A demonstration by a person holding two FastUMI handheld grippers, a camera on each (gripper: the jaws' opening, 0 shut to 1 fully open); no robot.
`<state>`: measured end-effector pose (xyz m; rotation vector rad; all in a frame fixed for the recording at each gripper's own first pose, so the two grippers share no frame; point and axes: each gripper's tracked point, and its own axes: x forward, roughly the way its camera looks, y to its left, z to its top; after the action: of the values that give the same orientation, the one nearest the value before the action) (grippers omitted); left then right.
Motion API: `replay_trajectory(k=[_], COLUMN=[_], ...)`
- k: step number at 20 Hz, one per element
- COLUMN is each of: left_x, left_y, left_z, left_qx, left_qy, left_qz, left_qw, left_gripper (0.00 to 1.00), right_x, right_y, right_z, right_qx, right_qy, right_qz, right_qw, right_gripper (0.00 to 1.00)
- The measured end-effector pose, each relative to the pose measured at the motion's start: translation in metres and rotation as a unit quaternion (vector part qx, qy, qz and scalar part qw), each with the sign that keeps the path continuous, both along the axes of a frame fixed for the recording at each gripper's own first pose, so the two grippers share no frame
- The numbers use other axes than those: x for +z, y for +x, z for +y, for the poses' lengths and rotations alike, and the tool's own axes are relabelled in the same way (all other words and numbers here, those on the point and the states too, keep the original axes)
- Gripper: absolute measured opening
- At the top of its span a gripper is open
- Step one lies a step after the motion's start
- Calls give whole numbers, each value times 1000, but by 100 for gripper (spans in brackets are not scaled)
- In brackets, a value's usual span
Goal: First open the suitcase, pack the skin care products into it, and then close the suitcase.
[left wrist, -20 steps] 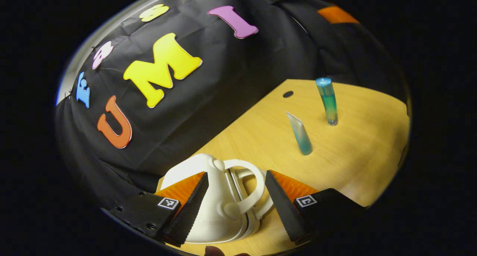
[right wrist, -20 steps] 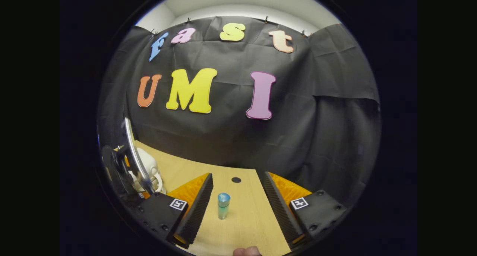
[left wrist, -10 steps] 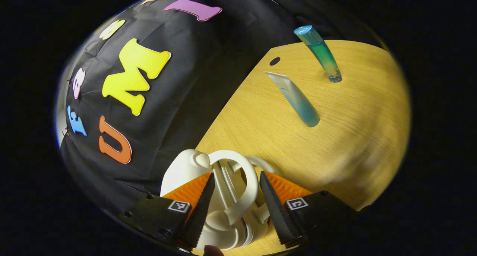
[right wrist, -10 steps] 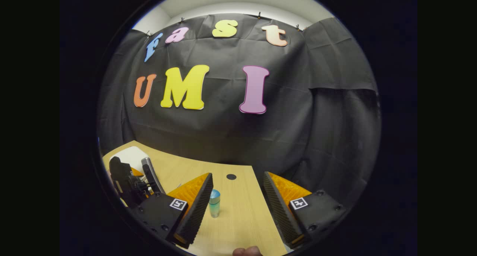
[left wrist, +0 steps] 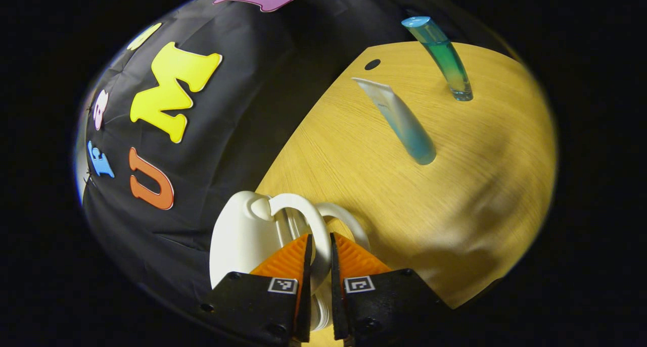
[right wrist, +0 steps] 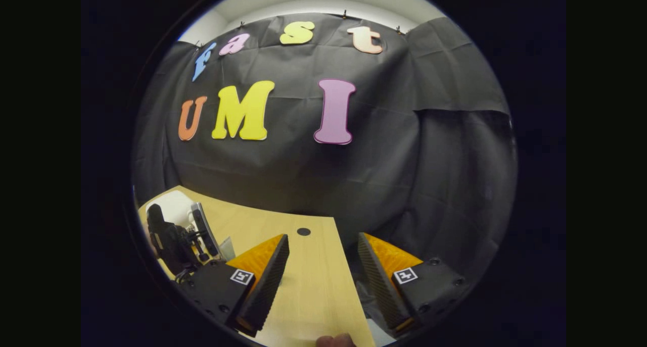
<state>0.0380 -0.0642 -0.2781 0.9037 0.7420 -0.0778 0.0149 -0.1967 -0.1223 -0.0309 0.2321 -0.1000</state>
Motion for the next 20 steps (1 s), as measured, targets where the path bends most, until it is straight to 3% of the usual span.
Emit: replay_trajectory(k=[3,5,11,16,20], left_x=[12,24,104,174,211], left_y=[2,2,4,12,24], left_z=[-1,2,25,100,184], left_qx=[9,19,38,65,78], left_qy=[-41,-71,-158,-209,-280], left_qz=[-5,-5,-64,-127,-184], left_qw=[999,997,985,967,939], left_gripper=[7,4,3,3,3], right_x=[4,8,35,52,65], right_y=[-3,-6,-11,-12,-13], right_z=[2,10,49,103,150], right_qx=[-9,-10,-1,18,39], right_qy=[0,1,-9,-11,-18], right_qz=[-5,-7,-30,-41,-45], right_qw=[1000,1000,1000,999,998], right_gripper=[81,82,81,81,81])
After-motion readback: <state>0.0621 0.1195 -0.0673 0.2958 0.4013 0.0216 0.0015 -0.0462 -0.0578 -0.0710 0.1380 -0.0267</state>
